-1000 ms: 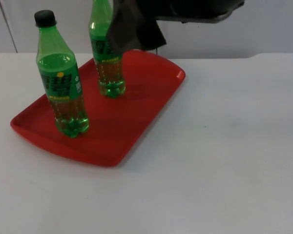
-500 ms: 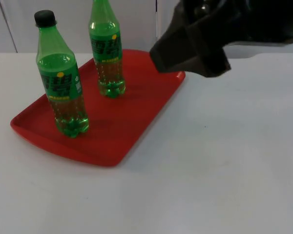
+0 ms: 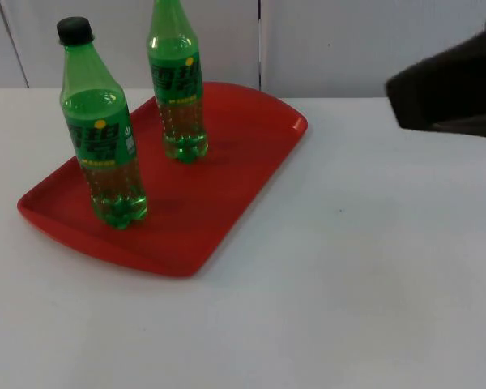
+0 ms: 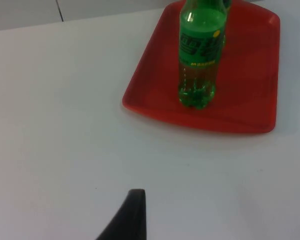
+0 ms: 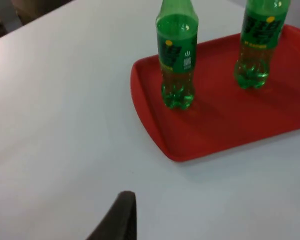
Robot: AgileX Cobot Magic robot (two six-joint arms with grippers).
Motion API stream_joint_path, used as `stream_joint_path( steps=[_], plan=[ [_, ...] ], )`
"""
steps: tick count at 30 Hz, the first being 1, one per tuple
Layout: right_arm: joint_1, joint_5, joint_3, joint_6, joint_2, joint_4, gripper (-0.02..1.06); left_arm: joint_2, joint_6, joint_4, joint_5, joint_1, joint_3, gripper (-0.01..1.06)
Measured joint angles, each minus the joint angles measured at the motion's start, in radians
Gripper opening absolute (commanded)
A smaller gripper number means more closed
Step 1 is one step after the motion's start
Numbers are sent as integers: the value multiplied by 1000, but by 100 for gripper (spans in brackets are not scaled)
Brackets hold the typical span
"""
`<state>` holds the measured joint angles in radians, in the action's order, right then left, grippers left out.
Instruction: Place the bottle upright on the tray.
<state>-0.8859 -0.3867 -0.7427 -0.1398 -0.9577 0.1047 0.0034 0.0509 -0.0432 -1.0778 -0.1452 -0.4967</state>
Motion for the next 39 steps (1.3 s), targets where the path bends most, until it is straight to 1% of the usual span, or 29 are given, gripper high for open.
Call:
stream_joint_path(
  steps=[3,5,8,9,14,15,20,21,25,26,30,31,36,37,39],
  plan=[
    [0,-9,55,0,110,0,105,0,0,0,0,0,0,98],
    [0,-14,73,0,149,0,105,0,0,0,0,0,0,98],
    [0,-60,115,0,263,0,105,0,0,2,0,0,0,98],
    [0,-60,115,0,263,0,105,0,0,2,0,0,0,98],
    [0,-201,139,19,461,0,105,0,0,2,0,0,0,98],
    [0,-201,139,19,461,0,105,0,0,2,0,0,0,98],
    [0,-337,145,45,636,-2,105,0,0,2,0,0,0,98],
    [0,-337,145,45,636,-2,105,0,0,2,0,0,0,98],
    [0,-443,145,54,771,-4,105,0,0,2,0,0,0,98],
    [0,-443,145,54,771,-4,105,0,0,2,0,0,0,98],
    [0,-530,145,64,860,-20,105,0,0,2,0,0,0,98],
    [0,-530,145,64,860,-20,105,0,0,2,0,0,0,98],
    [0,-615,145,87,933,-35,105,0,0,2,0,0,0,98],
    [0,-615,145,87,933,-35,105,0,0,2,0,0,0,98],
    [0,-643,145,90,951,-35,105,0,0,2,0,0,0,98]
  ],
)
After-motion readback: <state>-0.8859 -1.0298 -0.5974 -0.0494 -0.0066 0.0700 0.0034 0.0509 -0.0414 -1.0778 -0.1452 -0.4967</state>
